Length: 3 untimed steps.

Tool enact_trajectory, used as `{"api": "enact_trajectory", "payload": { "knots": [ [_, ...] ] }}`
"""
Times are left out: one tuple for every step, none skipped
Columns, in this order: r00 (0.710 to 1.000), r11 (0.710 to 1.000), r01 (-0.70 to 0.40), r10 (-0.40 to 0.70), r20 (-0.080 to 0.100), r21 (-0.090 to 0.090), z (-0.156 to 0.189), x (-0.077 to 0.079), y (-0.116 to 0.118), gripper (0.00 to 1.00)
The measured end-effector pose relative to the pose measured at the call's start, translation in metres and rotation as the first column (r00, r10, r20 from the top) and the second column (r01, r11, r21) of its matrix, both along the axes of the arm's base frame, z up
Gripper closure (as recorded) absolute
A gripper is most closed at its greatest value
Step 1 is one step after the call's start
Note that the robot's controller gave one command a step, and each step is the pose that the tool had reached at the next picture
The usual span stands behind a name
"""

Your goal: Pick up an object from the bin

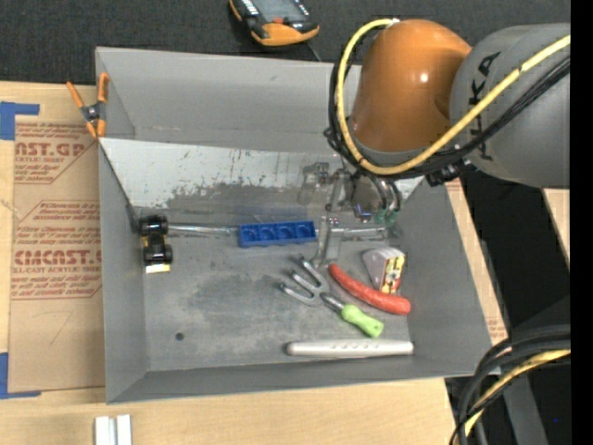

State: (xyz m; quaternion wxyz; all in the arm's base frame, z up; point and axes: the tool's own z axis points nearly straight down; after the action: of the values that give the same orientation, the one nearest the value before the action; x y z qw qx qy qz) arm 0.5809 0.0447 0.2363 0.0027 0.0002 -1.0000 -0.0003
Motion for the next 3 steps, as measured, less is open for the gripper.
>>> {"api": "enact_trajectory", "payload": {
  "knots": [
    [1.0,1.0,0.001,-0.001,0.008,0.001,0.005,0.001,0.0,0.0],
    [0.995,0.996,0.095,-0.095,0.01,0.002,-0.138,0.011,-0.009,0.0],
    [0.998,0.998,0.056,-0.056,0.024,0.002,-0.074,0.011,-0.012,0.0]
  ]
}}
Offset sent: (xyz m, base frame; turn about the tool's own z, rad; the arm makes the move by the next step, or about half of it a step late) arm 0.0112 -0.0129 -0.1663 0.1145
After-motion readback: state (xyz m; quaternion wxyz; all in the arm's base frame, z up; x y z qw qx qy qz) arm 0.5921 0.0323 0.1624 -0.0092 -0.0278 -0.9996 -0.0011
